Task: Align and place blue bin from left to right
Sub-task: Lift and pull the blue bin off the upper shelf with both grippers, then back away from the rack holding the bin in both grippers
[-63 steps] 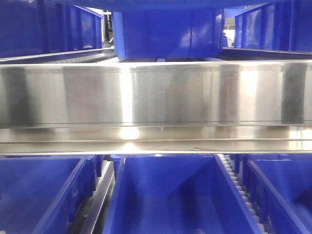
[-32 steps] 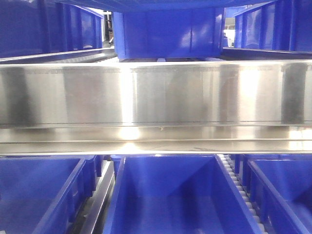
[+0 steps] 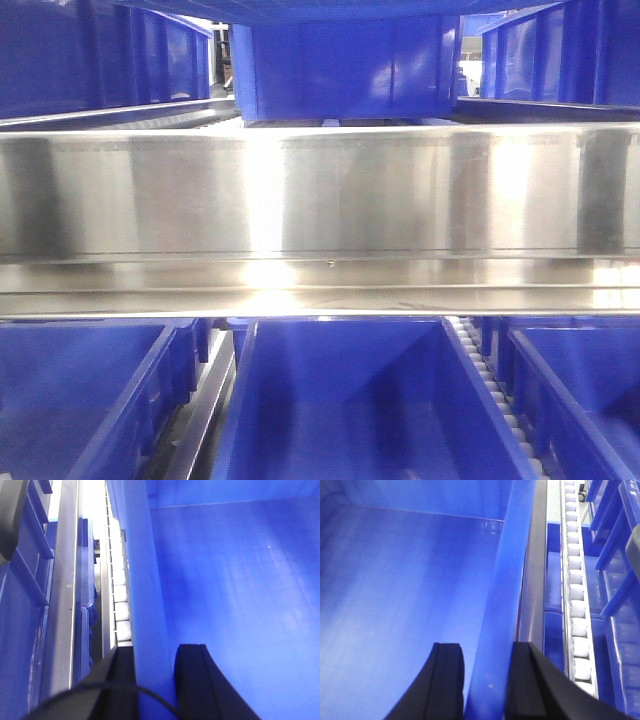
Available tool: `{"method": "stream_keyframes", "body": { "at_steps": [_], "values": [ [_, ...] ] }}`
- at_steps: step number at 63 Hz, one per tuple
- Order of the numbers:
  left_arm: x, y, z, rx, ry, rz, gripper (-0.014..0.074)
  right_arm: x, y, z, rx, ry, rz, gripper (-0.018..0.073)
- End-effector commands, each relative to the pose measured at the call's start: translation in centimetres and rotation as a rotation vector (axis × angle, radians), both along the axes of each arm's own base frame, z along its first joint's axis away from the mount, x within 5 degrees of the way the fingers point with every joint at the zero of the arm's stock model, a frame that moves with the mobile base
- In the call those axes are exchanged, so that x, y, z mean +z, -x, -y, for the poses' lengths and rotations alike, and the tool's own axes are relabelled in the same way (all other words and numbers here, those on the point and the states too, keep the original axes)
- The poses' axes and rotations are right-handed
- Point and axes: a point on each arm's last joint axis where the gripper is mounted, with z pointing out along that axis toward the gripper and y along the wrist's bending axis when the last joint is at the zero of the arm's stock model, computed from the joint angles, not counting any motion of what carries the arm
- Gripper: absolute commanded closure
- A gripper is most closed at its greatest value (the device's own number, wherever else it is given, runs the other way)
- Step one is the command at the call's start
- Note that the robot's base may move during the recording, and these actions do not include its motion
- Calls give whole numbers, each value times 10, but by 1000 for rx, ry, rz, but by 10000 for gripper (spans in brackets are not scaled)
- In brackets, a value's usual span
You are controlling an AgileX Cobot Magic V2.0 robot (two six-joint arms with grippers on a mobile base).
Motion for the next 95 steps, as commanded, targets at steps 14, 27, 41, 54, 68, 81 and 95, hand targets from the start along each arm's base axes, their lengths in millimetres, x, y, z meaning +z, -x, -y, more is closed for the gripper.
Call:
{"method": "stream_keyframes", "body": {
  "at_steps": [14,27,41,54,68,81,95],
  "values": [
    [21,6,-8,6,-6,135,613,22,9,3,13,2,144,637],
    [21,6,-8,6,-6,135,613,22,9,3,13,2,144,637],
    [21,6,-8,6,-6,135,613,22,9,3,13,2,144,637],
    [21,6,-8,6,-6,135,613,22,9,3,13,2,144,637],
    [21,6,-8,6,-6,135,613,22,8,3,13,2,143,637],
    [19,4,-7,5,-9,129,613,22,8,3,13,2,143,637],
    [17,2,-6,5,-12,125,613,22,8,3,13,2,143,637]
  ]
}}
